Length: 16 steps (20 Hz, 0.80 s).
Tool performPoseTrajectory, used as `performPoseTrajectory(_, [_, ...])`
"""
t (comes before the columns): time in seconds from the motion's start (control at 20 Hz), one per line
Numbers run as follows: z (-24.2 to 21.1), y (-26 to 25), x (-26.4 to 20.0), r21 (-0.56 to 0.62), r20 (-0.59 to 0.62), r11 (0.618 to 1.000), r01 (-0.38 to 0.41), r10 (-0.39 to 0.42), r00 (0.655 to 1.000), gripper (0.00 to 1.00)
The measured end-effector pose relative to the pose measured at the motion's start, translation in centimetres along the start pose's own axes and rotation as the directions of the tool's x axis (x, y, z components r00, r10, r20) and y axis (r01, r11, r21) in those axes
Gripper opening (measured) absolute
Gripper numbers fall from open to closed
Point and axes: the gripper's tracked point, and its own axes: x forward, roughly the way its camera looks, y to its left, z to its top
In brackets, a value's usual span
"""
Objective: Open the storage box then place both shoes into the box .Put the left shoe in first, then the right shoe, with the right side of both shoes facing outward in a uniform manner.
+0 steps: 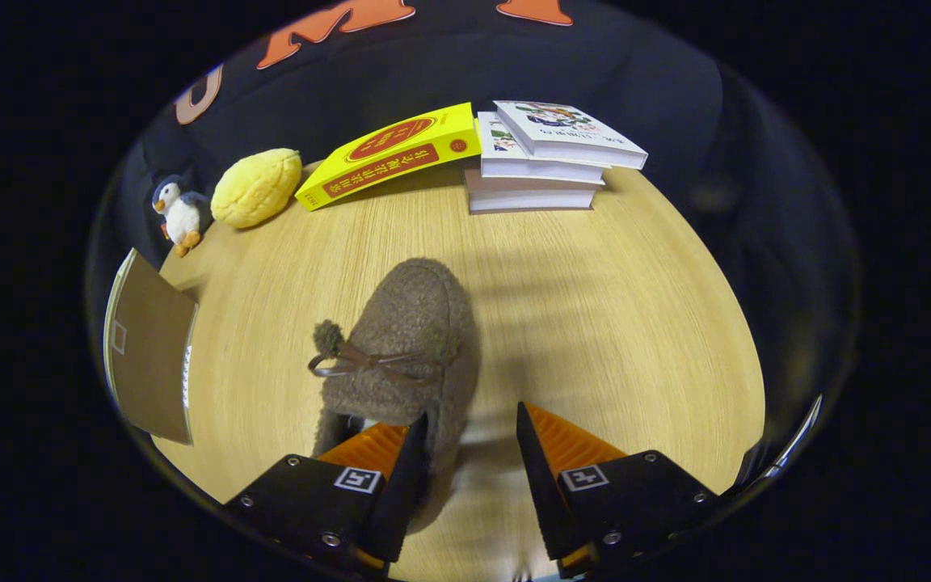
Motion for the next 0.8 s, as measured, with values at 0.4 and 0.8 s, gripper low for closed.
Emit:
performPoseTrajectory(0.4, [0.9, 1.7, 1.1, -0.056, 0.109, 0.998, 0.024, -0.018, 0.994, 0.18])
performPoseTrajectory(0.8, [1.7, 3.5, -4.5, 0.021, 0.089, 1.0, 0.004, -0.006, 0.996, 0.04])
